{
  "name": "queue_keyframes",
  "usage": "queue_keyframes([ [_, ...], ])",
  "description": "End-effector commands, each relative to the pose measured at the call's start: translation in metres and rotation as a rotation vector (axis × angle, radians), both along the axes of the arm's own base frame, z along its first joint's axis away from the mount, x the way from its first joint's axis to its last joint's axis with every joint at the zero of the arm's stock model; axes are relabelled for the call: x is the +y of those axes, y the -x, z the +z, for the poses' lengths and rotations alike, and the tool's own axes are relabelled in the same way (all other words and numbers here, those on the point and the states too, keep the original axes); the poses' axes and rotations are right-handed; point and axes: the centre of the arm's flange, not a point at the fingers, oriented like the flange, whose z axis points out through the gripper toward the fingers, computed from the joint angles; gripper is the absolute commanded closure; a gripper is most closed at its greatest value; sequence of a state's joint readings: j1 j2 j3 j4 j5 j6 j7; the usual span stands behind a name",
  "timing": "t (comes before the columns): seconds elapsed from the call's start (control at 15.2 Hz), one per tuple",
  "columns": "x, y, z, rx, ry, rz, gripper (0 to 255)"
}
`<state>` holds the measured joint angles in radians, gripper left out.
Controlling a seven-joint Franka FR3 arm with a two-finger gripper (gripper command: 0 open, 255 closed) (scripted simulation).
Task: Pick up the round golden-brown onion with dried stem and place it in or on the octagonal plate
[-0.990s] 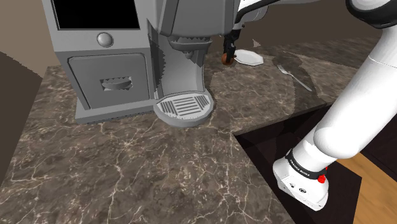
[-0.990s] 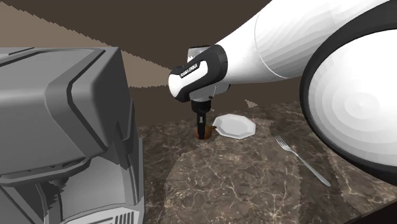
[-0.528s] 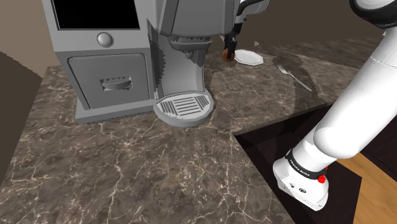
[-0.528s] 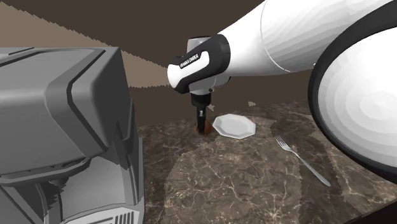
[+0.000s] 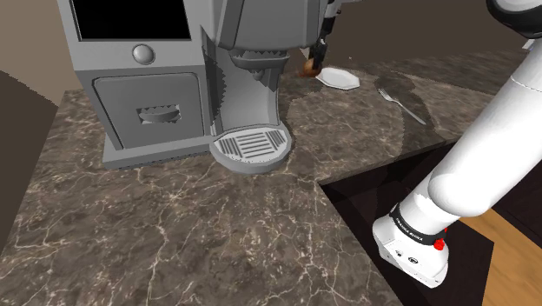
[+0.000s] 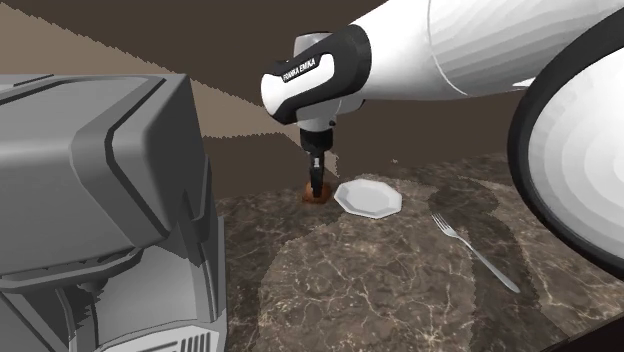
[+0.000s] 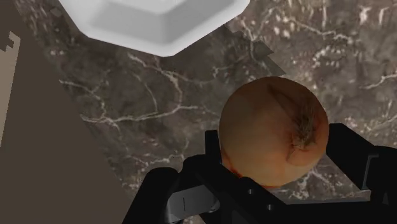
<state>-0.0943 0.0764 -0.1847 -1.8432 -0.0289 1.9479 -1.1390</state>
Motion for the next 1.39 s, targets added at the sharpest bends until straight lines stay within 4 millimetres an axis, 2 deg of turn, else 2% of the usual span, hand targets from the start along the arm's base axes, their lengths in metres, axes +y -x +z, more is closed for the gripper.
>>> queue_keyframes([
  [0.0, 0.000, -0.001, 0.011, 0.000, 0.000, 0.000, 255],
  [0.13, 0.000, -0.001, 0.018, 0.000, 0.000, 0.000, 255],
  [0.59, -0.090, 0.019, 0.019, 0.000, 0.000, 0.000, 255],
  [0.66, -0.075, 0.016, 0.017, 0.000, 0.000, -0.001, 255],
  [0.73, -0.075, 0.016, 0.017, 0.000, 0.000, -0.001, 0],
  [1.12, 0.001, -0.020, -0.032, 0.035, 0.143, 0.184, 0],
  [1.32, -0.001, -0.020, -0.043, 0.035, 0.144, 0.185, 0],
])
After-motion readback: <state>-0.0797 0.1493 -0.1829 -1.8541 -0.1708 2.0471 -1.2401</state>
